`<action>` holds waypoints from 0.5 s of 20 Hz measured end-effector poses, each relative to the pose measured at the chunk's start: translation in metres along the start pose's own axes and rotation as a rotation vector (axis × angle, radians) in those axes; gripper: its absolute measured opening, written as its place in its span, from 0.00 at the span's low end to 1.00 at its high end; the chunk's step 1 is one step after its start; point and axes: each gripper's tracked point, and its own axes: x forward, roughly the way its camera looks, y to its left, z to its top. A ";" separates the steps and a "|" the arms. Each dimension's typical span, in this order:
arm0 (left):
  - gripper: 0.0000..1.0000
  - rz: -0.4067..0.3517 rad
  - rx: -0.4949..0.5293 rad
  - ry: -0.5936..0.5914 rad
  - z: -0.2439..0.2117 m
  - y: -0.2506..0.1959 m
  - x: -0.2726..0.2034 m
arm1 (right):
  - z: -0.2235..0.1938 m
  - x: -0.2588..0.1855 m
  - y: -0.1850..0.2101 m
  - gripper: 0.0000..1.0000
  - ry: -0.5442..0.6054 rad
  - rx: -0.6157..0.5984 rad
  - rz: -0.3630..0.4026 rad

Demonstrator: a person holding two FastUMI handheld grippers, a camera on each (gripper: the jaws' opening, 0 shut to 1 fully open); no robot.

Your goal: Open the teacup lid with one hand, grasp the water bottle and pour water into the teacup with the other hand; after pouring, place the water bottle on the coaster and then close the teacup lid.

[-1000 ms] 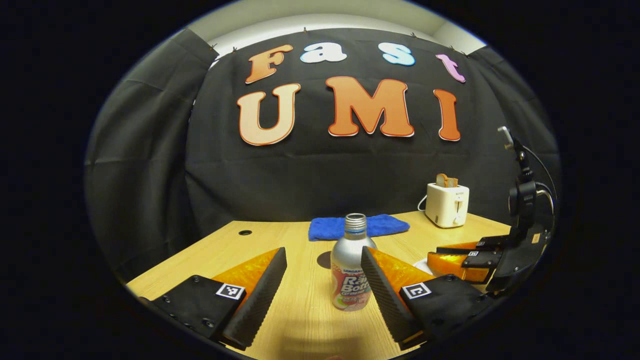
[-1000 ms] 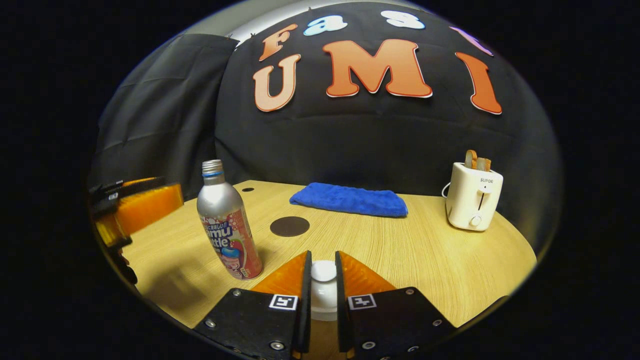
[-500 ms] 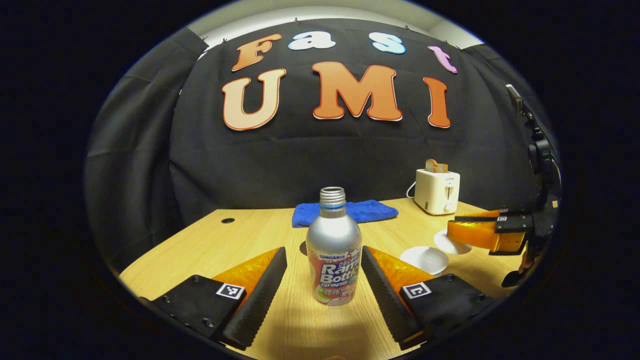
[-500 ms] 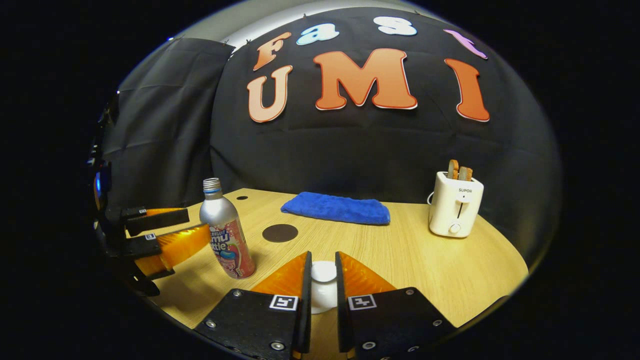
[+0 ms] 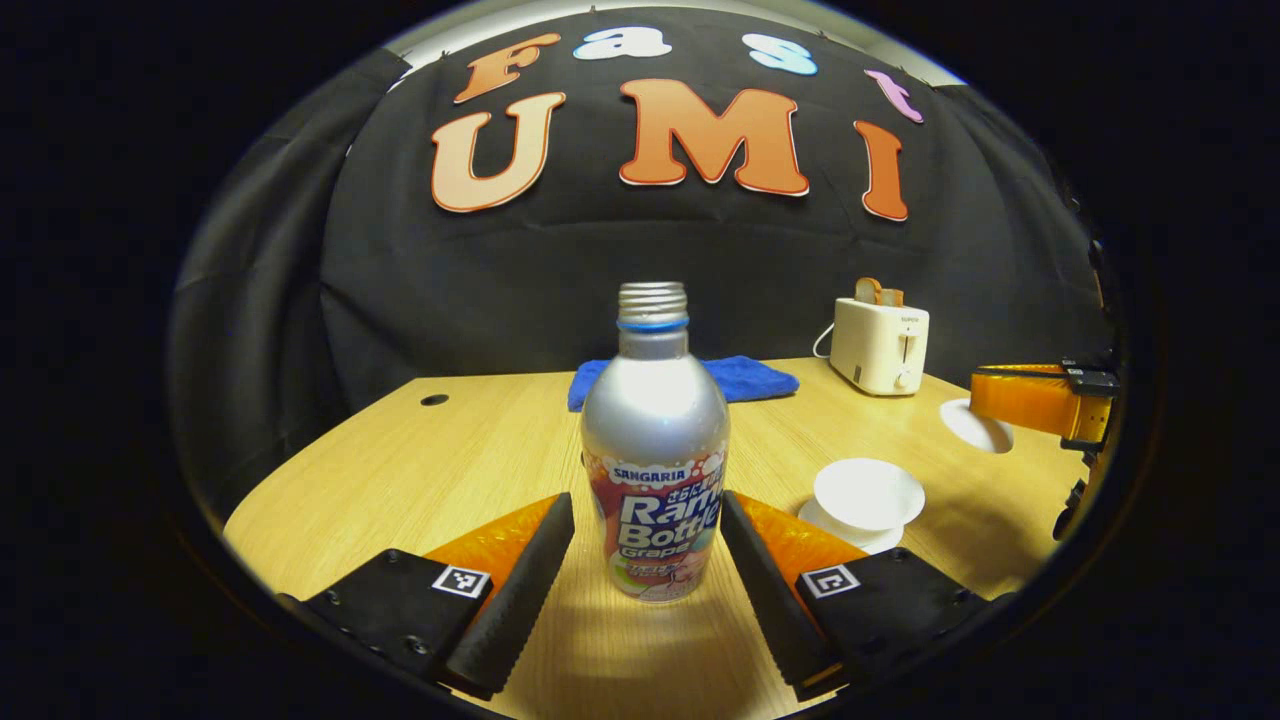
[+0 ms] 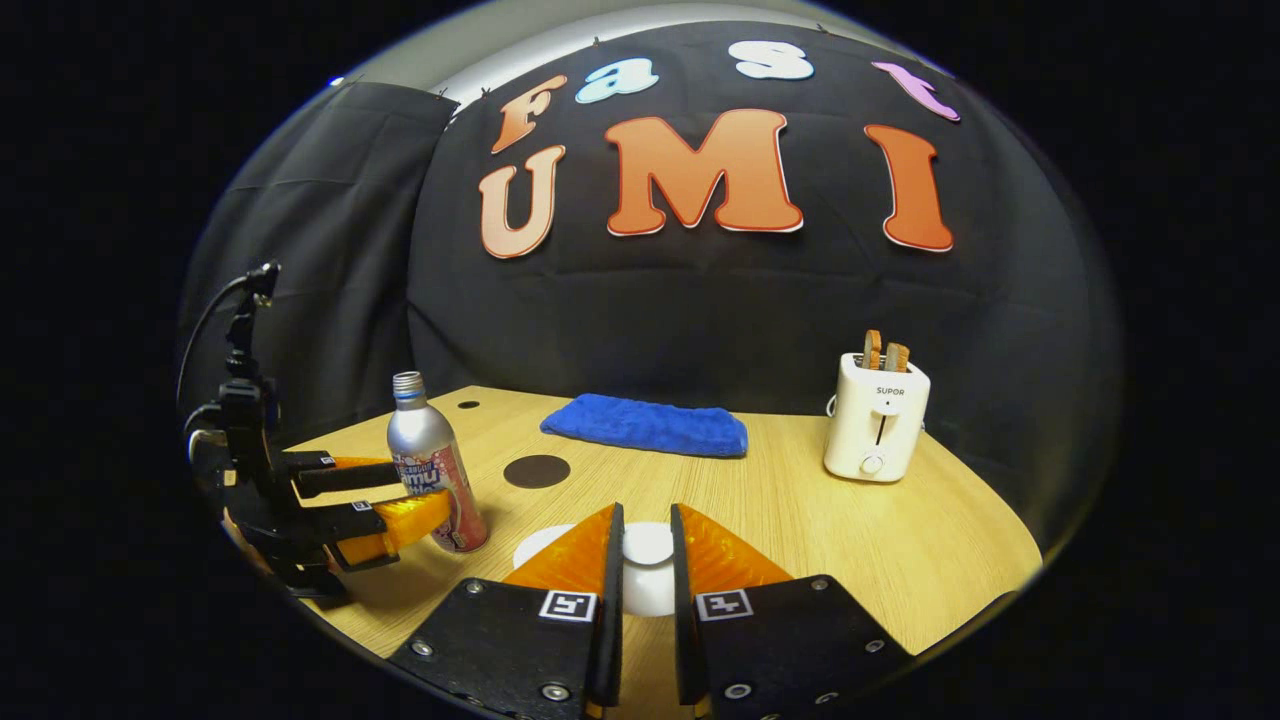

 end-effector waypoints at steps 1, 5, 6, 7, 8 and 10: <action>0.97 0.001 -0.006 0.005 -0.003 -0.001 0.004 | 0.001 -0.002 -0.003 0.22 -0.005 0.003 -0.007; 0.82 0.030 -0.009 0.014 -0.002 0.004 0.010 | 0.003 -0.008 -0.015 0.18 -0.015 0.007 -0.023; 0.84 0.038 0.006 0.024 -0.001 0.006 0.011 | 0.002 -0.010 -0.017 0.22 -0.015 0.006 -0.025; 0.80 0.051 0.018 0.020 0.000 0.010 0.012 | 0.002 -0.012 -0.020 0.22 -0.016 0.003 -0.031; 0.79 0.057 0.035 0.021 0.003 0.011 0.013 | 0.002 -0.014 -0.023 0.22 -0.017 0.000 -0.034; 0.79 0.081 0.080 0.013 0.009 0.018 0.014 | 0.002 -0.016 -0.027 0.22 -0.021 -0.004 -0.040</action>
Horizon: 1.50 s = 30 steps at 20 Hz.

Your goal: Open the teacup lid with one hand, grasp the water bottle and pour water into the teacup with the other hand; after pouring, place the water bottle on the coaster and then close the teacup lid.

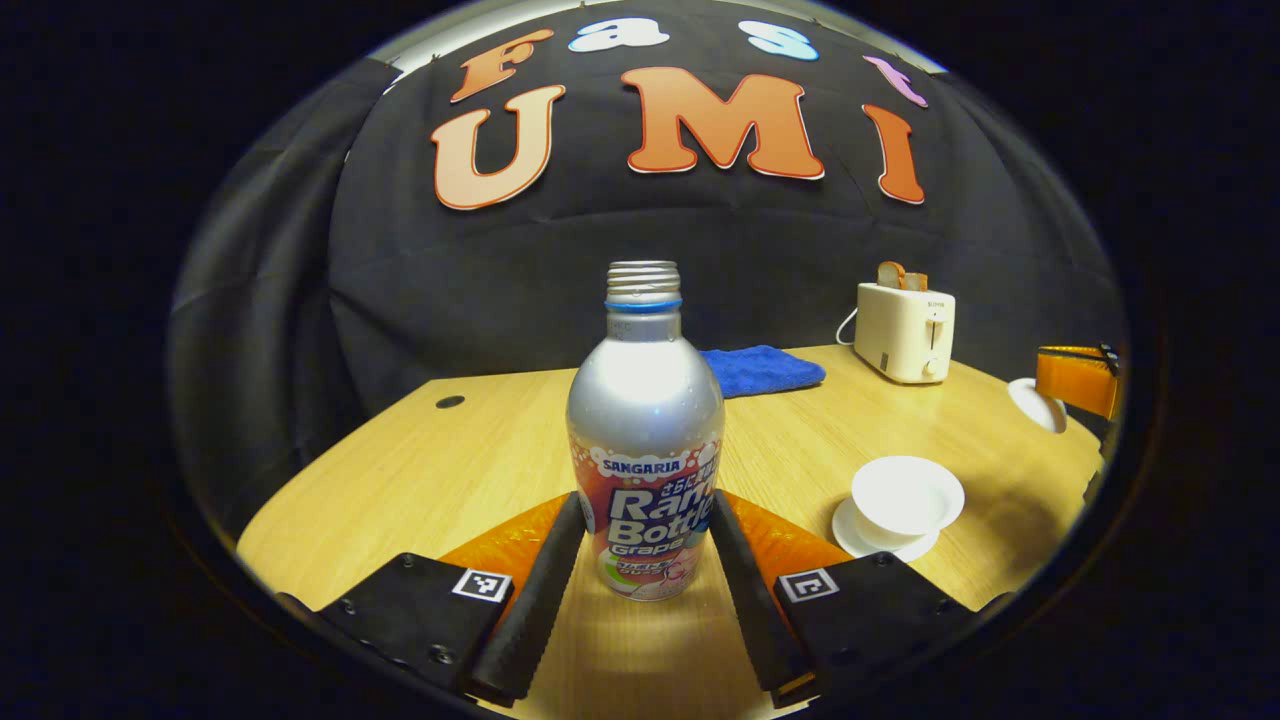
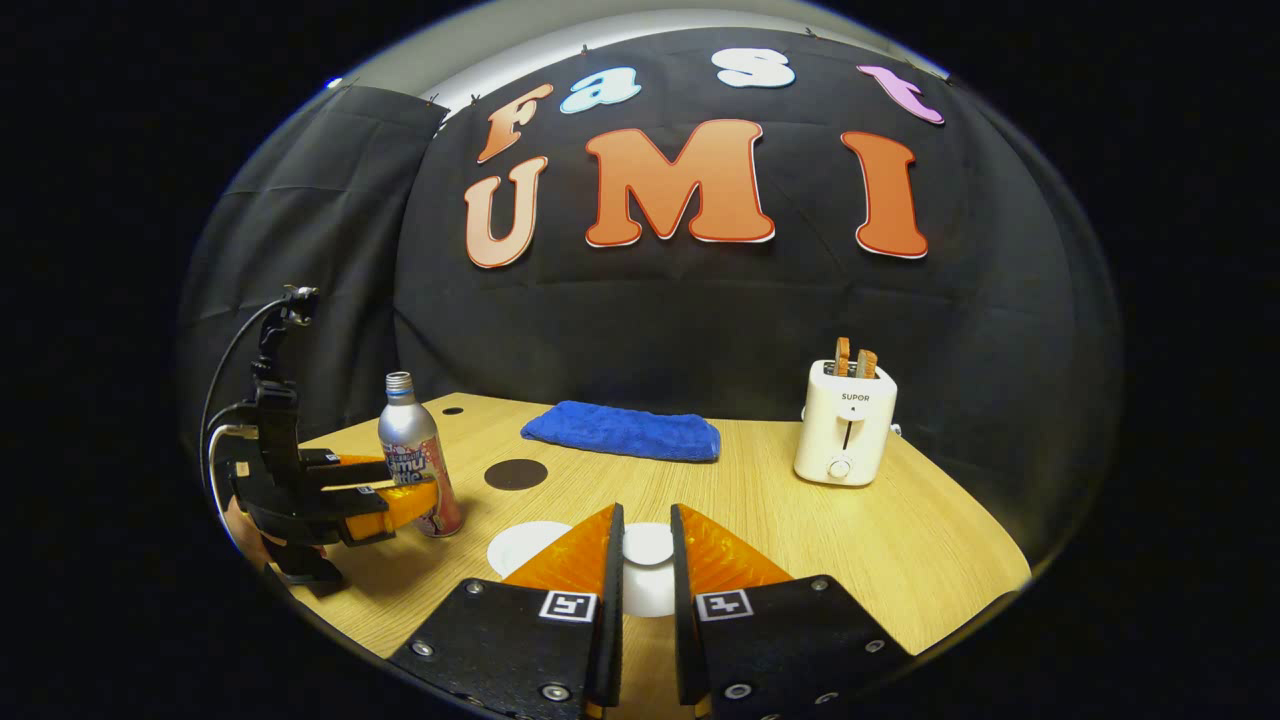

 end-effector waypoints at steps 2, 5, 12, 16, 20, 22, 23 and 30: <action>0.82 0.033 0.059 -0.011 0.006 0.007 0.000 | 0.000 -0.002 -0.004 0.22 -0.003 -0.002 -0.006; 0.79 0.077 0.182 -0.024 0.016 0.015 -0.001 | -0.001 -0.003 -0.012 0.22 -0.007 0.000 -0.019; 0.82 0.154 0.481 -0.057 0.031 0.022 -0.001 | 0.001 -0.012 -0.033 0.22 -0.028 0.038 -0.053; 0.82 0.176 0.628 -0.080 0.041 0.016 0.001 | 0.001 -0.017 -0.049 0.22 -0.034 0.032 -0.079; 0.85 0.190 0.765 -0.091 0.042 0.010 0.001 | 0.002 -0.022 -0.061 0.22 -0.044 0.042 -0.097; 0.82 0.200 0.829 -0.100 0.045 0.008 0.002 | 0.002 -0.024 -0.067 0.22 -0.047 0.044 -0.108; 0.82 0.201 0.864 -0.102 0.046 0.008 0.003 | 0.002 -0.026 -0.068 0.22 -0.051 0.043 -0.111; 0.82 0.212 1.084 -0.110 0.056 0.001 0.002 | 0.003 -0.032 -0.071 0.22 -0.065 0.050 -0.114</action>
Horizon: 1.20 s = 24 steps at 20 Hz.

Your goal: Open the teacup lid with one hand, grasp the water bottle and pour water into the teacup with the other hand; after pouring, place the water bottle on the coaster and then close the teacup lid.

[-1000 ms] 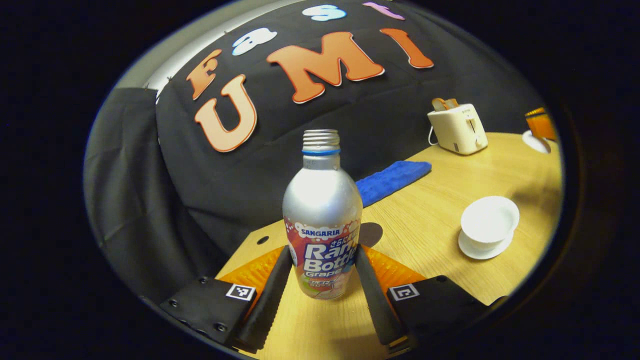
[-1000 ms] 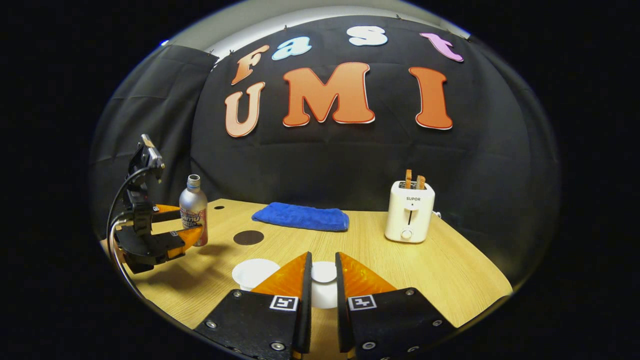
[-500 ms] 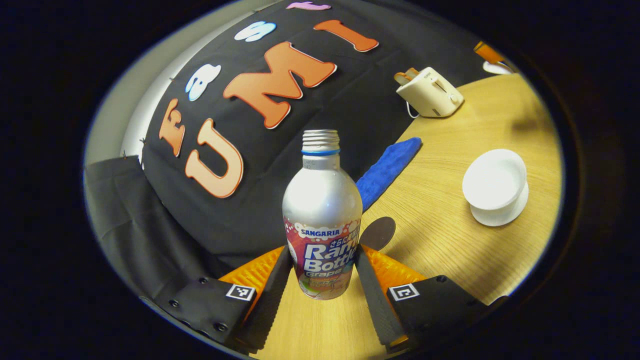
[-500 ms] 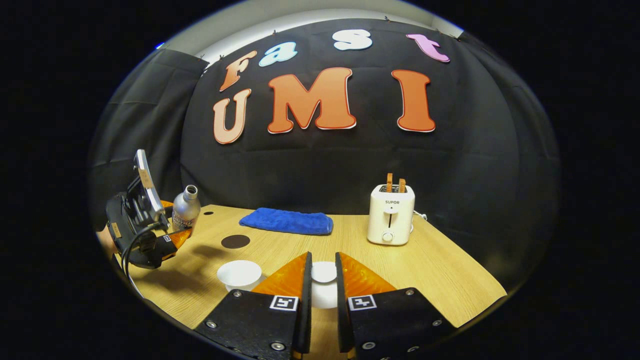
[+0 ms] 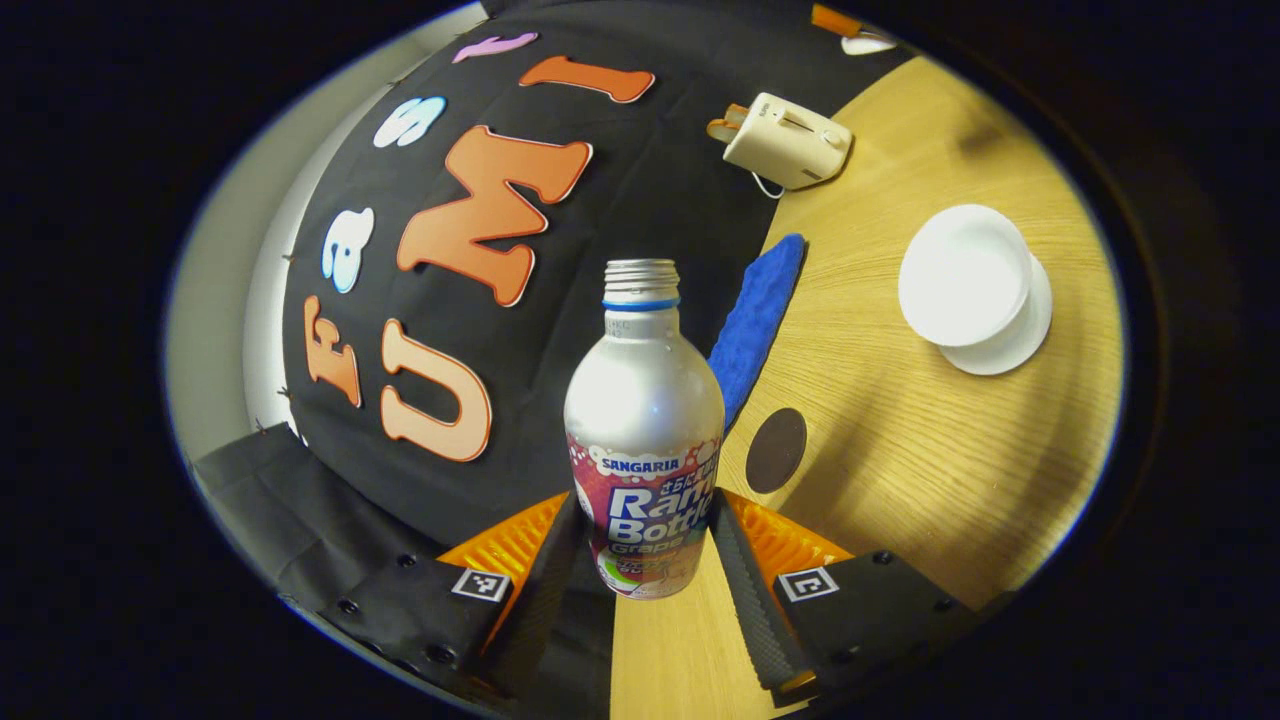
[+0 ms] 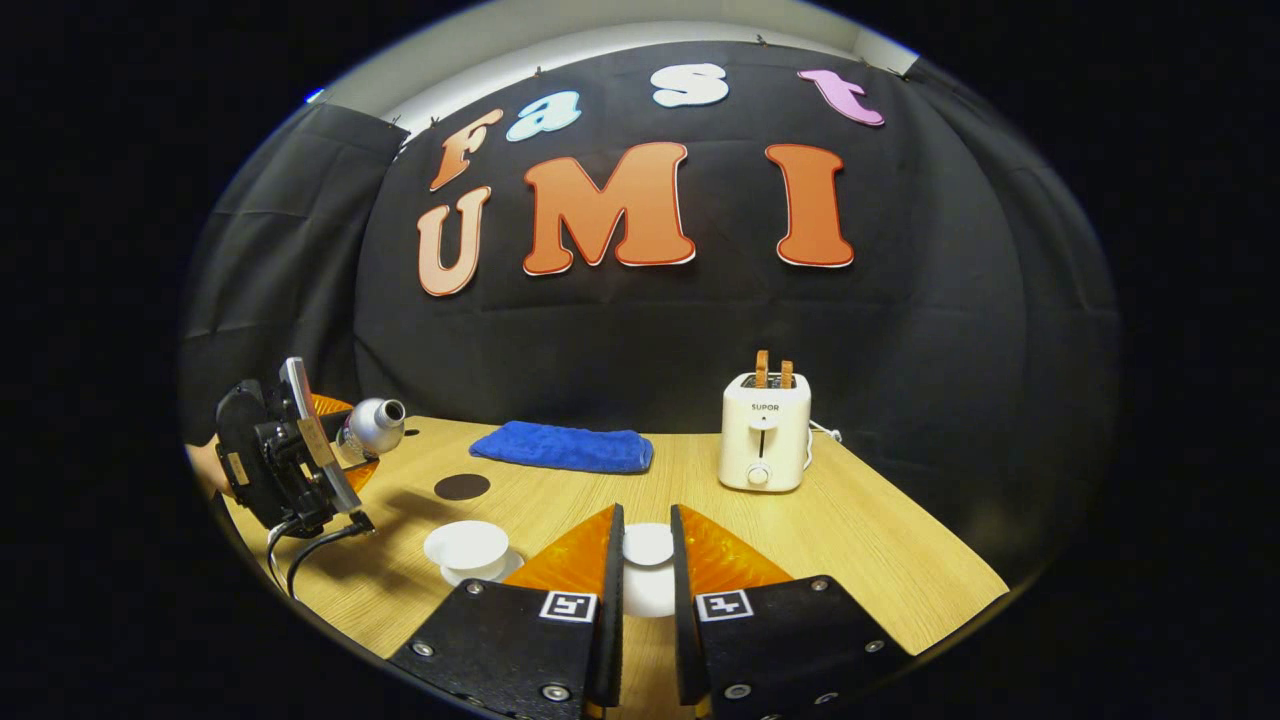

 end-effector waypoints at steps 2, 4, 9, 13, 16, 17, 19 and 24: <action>0.79 0.010 0.067 -0.015 0.000 0.004 0.000 | 0.000 -0.002 0.000 0.22 0.000 0.004 0.004; 0.82 0.014 0.132 -0.033 0.001 0.003 -0.004 | -0.001 -0.003 -0.002 0.22 -0.002 0.002 -0.001; 0.82 0.007 0.254 -0.069 0.010 0.003 -0.007 | -0.003 -0.008 -0.005 0.22 0.000 0.020 -0.006; 0.82 0.010 0.349 -0.084 0.012 0.000 -0.011 | -0.006 -0.010 -0.007 0.22 0.003 0.010 -0.014; 0.84 0.012 0.412 -0.100 0.018 0.000 -0.009 | -0.004 -0.013 -0.007 0.22 -0.004 0.016 -0.011; 0.82 0.009 0.430 -0.102 0.020 0.000 -0.008 | -0.005 -0.012 -0.007 0.22 -0.005 0.017 -0.014; 0.80 0.014 0.486 -0.114 0.024 0.006 -0.009 | -0.004 -0.013 -0.009 0.22 -0.005 0.018 -0.015; 0.80 0.000 0.592 -0.121 0.025 0.004 -0.004 | -0.006 -0.014 -0.007 0.22 0.001 0.017 -0.008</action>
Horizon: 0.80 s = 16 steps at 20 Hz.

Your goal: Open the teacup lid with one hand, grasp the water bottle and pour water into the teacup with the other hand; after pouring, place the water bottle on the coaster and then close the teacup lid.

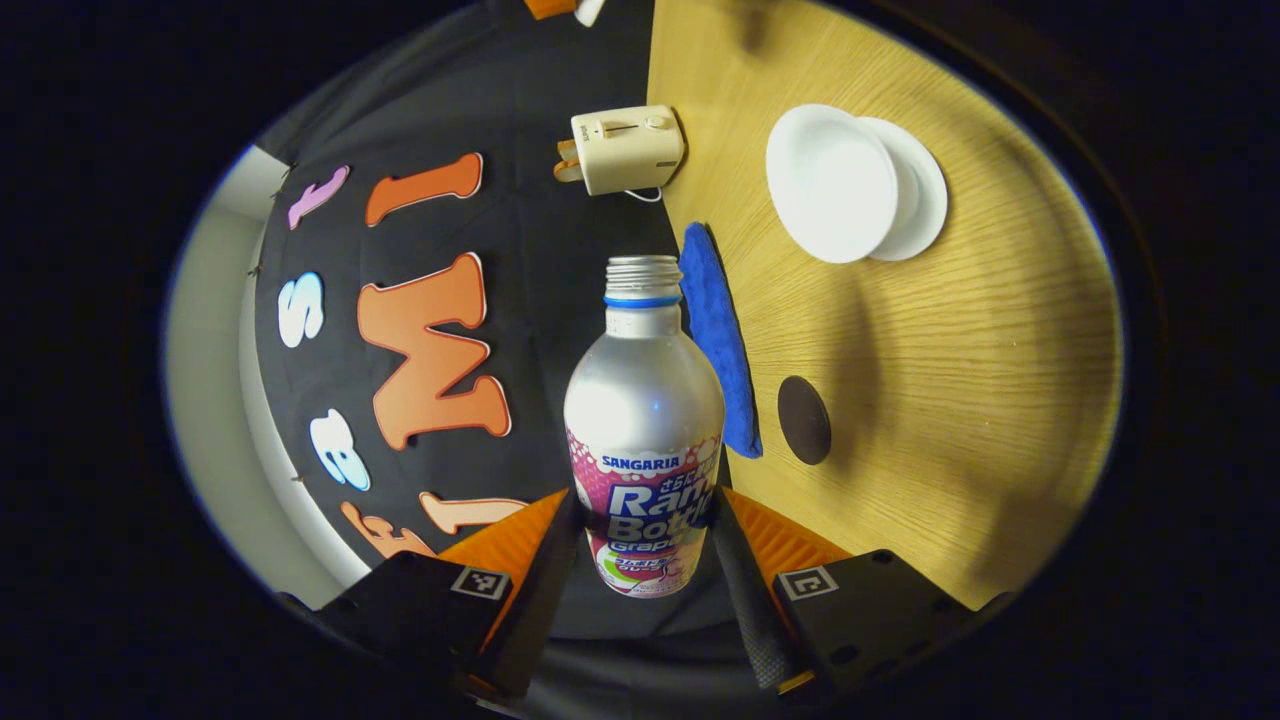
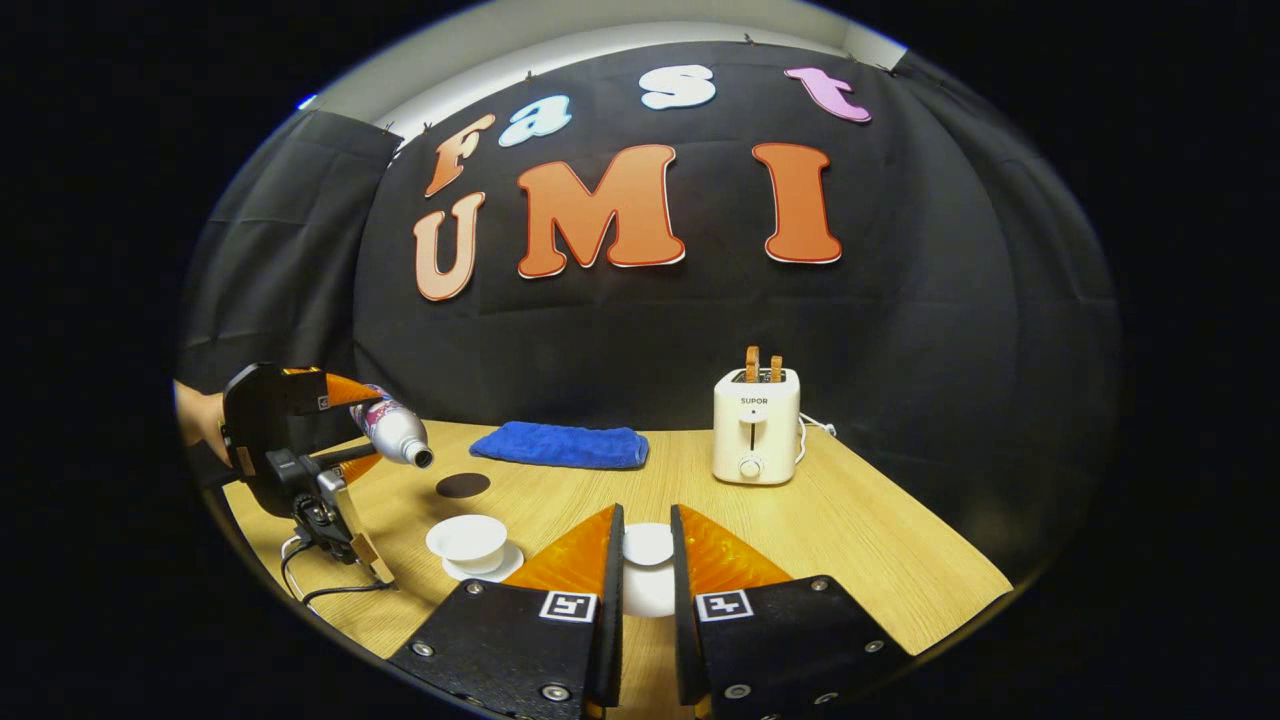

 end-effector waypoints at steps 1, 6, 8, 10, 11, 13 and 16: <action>0.80 -0.004 0.020 -0.003 0.000 0.000 -0.001 | -0.001 0.000 0.000 0.22 0.003 -0.001 0.004; 0.80 -0.014 0.103 -0.014 0.000 0.007 0.002 | -0.001 0.000 0.000 0.22 0.007 0.007 0.011; 0.82 -0.018 0.135 -0.012 -0.003 0.009 0.004 | -0.001 0.000 0.000 0.22 0.009 0.005 0.014; 0.84 -0.019 0.164 -0.013 -0.002 0.012 0.005 | -0.002 0.001 -0.002 0.22 0.006 0.003 0.011; 0.82 -0.024 0.177 -0.015 -0.002 0.013 0.006 | -0.002 0.000 -0.002 0.22 0.006 0.004 0.012; 0.80 -0.025 0.200 -0.022 0.000 0.014 0.006 | -0.001 0.002 -0.002 0.22 0.008 0.002 0.014; 0.82 -0.016 0.221 -0.033 0.003 0.016 0.002 | 0.001 0.001 -0.005 0.22 0.003 0.001 0.007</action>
